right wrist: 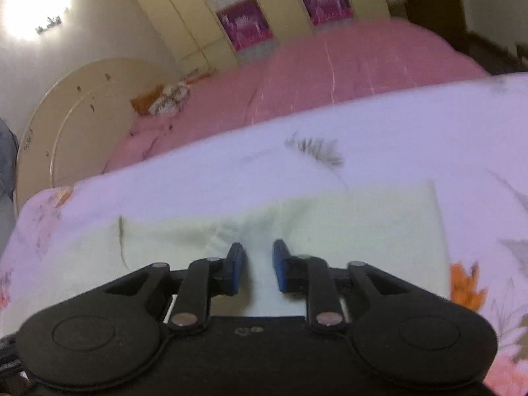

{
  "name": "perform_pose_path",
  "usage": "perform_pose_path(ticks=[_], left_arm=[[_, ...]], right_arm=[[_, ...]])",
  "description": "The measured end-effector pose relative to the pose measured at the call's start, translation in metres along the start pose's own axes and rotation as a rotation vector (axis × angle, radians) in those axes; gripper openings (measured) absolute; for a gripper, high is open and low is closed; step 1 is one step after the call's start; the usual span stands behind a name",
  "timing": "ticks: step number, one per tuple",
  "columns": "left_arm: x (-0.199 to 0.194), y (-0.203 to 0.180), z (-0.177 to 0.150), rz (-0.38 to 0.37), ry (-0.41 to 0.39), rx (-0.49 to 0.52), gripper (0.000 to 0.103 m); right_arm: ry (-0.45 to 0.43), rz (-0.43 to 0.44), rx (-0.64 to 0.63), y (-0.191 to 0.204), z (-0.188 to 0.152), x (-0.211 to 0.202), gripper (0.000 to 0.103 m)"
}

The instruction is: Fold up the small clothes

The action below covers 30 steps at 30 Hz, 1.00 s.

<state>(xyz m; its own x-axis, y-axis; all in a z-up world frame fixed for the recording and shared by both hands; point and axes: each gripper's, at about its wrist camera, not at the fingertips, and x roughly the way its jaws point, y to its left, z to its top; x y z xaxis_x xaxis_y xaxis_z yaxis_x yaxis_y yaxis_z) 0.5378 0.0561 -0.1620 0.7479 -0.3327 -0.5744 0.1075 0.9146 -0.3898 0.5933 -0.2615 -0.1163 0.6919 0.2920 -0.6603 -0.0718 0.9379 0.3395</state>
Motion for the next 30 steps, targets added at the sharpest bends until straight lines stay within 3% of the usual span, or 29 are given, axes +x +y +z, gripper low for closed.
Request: perform_pose_path(ticks=[3,6,8,12,15,17,18,19,22,25,27,30], left_arm=[[-0.003,0.010,0.000,-0.036,-0.025,-0.076,0.050],[-0.010,0.012,-0.003,0.042,-0.111,-0.123,0.050],[-0.002,0.013,-0.002,0.068,-0.086,-0.134,0.050],[0.010,-0.006,0.000,0.144,-0.068,-0.027,0.050],[0.002,-0.020,0.001,0.209,-0.113,0.010,0.050],[0.012,-0.025,-0.002,0.274,-0.071,0.065,0.050],[0.014,-0.028,-0.004,0.280,-0.081,0.081,0.050],[0.014,-0.031,-0.002,0.285,-0.076,0.094,0.050],[0.006,-0.037,0.003,0.292,-0.082,0.098,0.052],[0.004,-0.043,-0.007,0.309,-0.059,0.180,0.054],[-0.006,-0.045,-0.004,0.311,-0.058,0.172,0.055],[-0.028,-0.039,-0.006,0.328,-0.078,0.146,0.074]], right_arm=[[-0.121,0.041,-0.044,0.006,0.001,-0.018,0.021],[-0.022,-0.004,-0.088,0.005,-0.002,0.005,0.021],[-0.015,-0.027,-0.116,0.011,-0.004,-0.001,0.020],[-0.054,-0.064,-0.249,0.024,-0.016,-0.009,0.021],[-0.063,-0.054,-0.156,0.019,-0.014,-0.017,0.020],[-0.109,-0.005,-0.160,0.022,-0.019,-0.034,0.022],[-0.119,-0.008,-0.197,0.027,-0.023,-0.028,0.024],[-0.046,-0.056,-0.225,0.030,-0.028,-0.015,0.024],[-0.058,-0.065,-0.213,0.032,-0.030,-0.023,0.024],[-0.141,-0.066,-0.218,0.042,-0.031,-0.042,0.028],[-0.040,-0.091,-0.225,0.038,-0.033,-0.024,0.029],[-0.065,-0.092,-0.238,0.047,-0.031,-0.037,0.029]])
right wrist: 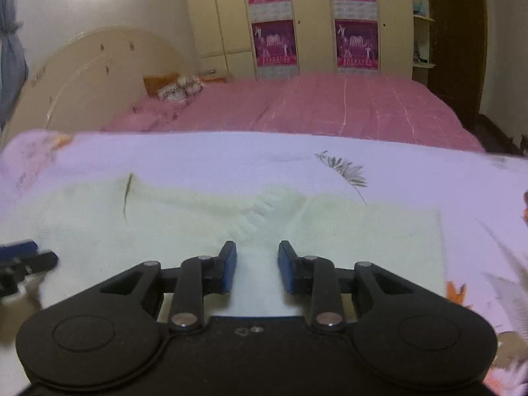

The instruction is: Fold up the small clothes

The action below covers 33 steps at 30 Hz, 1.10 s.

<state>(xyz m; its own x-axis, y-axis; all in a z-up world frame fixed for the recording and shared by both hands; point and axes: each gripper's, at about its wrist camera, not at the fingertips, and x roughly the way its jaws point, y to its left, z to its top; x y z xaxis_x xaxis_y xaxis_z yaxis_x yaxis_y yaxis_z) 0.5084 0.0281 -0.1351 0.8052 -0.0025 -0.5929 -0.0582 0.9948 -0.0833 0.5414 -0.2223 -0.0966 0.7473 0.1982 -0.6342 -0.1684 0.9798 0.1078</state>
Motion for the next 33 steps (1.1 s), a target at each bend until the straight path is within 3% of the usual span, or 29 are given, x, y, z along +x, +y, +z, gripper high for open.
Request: perform_pose_path(ticks=[3,5,7,12,14,17,19,21,25,28,29,30,31,33], left_arm=[[-0.010,0.013,-0.007,0.034,0.004,0.000,0.076],[-0.011,0.025,-0.009,0.046,0.024,-0.026,0.075],[-0.021,0.040,-0.010,0.066,0.014,-0.048,0.075],[-0.058,0.105,-0.025,0.158,-0.013,-0.136,0.075],[-0.078,0.147,-0.040,0.212,-0.035,-0.211,0.075],[-0.105,0.217,-0.061,0.285,-0.076,-0.421,0.073],[-0.110,0.254,-0.070,0.313,-0.062,-0.552,0.060],[-0.115,0.281,-0.075,0.299,-0.077,-0.681,0.056],[-0.111,0.300,-0.077,0.288,-0.113,-0.783,0.055],[-0.108,0.309,-0.080,0.275,-0.131,-0.796,0.053],[-0.106,0.310,-0.079,0.274,-0.125,-0.795,0.048],[-0.104,0.311,-0.076,0.266,-0.118,-0.793,0.014],[-0.100,0.313,-0.074,0.243,-0.106,-0.795,0.002],[-0.093,0.310,-0.062,0.229,-0.114,-0.756,0.002]], right_arm=[[-0.030,0.049,0.044,0.003,-0.004,-0.015,0.030],[0.044,0.037,0.018,0.015,-0.011,0.001,0.031],[0.015,-0.022,-0.055,0.029,-0.012,0.000,0.032],[-0.036,0.045,0.022,0.033,-0.005,-0.016,0.030],[-0.029,0.051,0.034,0.030,-0.006,-0.019,0.030],[-0.038,0.046,0.050,0.022,-0.010,-0.028,0.031],[-0.039,0.039,0.069,0.019,-0.018,-0.034,0.031],[-0.032,0.036,0.096,0.019,-0.025,-0.043,0.031],[-0.019,0.034,0.116,0.028,-0.035,-0.058,0.031],[-0.017,0.025,0.123,0.037,-0.035,-0.062,0.031],[-0.016,0.022,0.126,0.039,-0.035,-0.062,0.031],[-0.012,0.015,0.125,0.042,-0.035,-0.062,0.031],[-0.008,0.005,0.119,0.044,-0.036,-0.062,0.031],[-0.003,-0.004,0.112,0.045,-0.037,-0.062,0.031]])
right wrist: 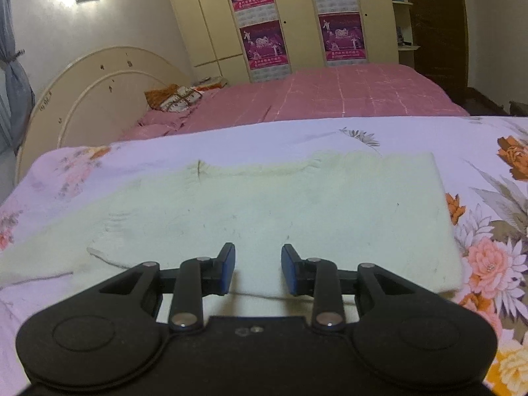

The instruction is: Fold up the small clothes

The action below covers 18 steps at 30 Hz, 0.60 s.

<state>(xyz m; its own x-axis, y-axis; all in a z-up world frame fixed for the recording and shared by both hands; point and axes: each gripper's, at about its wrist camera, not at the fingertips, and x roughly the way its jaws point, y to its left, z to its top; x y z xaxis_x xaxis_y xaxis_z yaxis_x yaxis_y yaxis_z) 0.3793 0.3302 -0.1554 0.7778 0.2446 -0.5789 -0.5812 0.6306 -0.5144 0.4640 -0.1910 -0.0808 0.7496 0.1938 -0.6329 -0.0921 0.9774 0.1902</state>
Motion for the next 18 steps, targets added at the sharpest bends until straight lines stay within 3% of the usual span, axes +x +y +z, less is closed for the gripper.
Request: perform_pose_path(ticks=[2,5,10,14,18], left_arm=[[-0.001,-0.028,0.005,-0.050,-0.032,0.074,0.002],[-0.003,-0.098,-0.007,-0.192,-0.035,0.239,0.002],[0.004,-0.240,-0.078,-0.432,0.069,0.544,0.003],[0.019,-0.323,-0.156,-0.504,0.196,0.705,0.003],[0.025,-0.364,-0.215,-0.528,0.288,0.809,0.003]], right_arm=[[-0.003,-0.003,-0.001,-0.001,0.000,-0.001,0.031],[-0.017,-0.003,0.002,-0.003,0.000,-0.001,0.031],[-0.042,-0.004,0.026,-0.011,0.005,-0.005,0.031],[-0.073,-0.010,0.049,-0.028,0.009,-0.021,0.031],[-0.097,-0.031,0.110,-0.059,0.011,-0.035,0.031]])
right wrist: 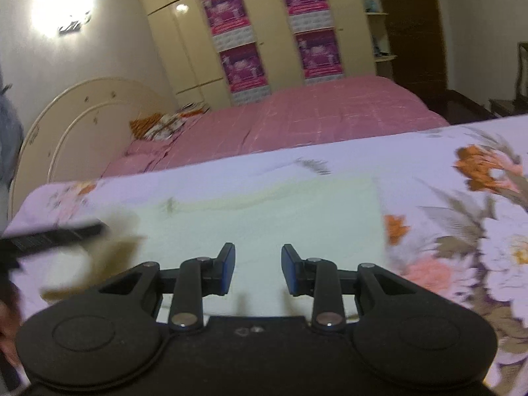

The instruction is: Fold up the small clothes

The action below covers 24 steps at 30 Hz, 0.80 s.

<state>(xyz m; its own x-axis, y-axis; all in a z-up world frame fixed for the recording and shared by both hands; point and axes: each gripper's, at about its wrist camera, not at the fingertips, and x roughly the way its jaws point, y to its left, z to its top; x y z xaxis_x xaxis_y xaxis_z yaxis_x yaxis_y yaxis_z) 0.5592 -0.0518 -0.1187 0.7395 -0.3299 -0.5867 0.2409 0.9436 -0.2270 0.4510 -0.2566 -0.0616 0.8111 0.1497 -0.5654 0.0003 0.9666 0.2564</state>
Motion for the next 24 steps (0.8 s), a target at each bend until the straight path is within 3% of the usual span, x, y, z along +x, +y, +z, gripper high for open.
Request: perform_pose_path(ticks=[5,7,8,9,10,11,14,16,19,24], left_arm=[[0.026,-0.039,-0.018,-0.024,0.082,0.056,0.003],[0.028,-0.046,-0.025,-0.004,0.078,0.073,0.004],[0.025,-0.050,-0.027,0.005,0.071,0.081,0.010],[0.022,-0.051,-0.029,-0.015,0.068,0.080,0.033],[0.018,-0.052,-0.029,-0.065,0.064,0.069,0.065],[0.011,-0.050,-0.028,-0.088,0.052,0.064,0.074],[-0.016,-0.042,-0.029,-0.009,-0.007,0.091,0.074],[-0.040,-0.015,-0.031,0.018,-0.032,0.006,0.074],[-0.078,0.031,-0.042,0.129,-0.068,-0.054,0.074],[-0.116,0.093,-0.070,0.266,-0.048,-0.101,0.074]], right_arm=[[-0.001,-0.016,0.058,-0.032,-0.006,-0.005,0.032],[0.011,-0.016,0.081,-0.043,-0.011,-0.004,0.032],[0.018,-0.016,0.090,-0.046,-0.014,-0.003,0.033],[0.025,-0.017,0.095,-0.049,-0.017,-0.001,0.033],[0.030,-0.017,0.098,-0.049,-0.019,0.001,0.034],[0.035,-0.015,0.103,-0.049,-0.021,0.003,0.037],[0.040,0.013,0.116,-0.045,-0.021,0.010,0.042],[0.045,0.048,0.116,-0.039,-0.019,0.013,0.042],[0.069,0.115,0.125,-0.022,-0.016,0.026,0.043],[0.083,0.138,0.055,0.019,-0.017,0.047,0.045]])
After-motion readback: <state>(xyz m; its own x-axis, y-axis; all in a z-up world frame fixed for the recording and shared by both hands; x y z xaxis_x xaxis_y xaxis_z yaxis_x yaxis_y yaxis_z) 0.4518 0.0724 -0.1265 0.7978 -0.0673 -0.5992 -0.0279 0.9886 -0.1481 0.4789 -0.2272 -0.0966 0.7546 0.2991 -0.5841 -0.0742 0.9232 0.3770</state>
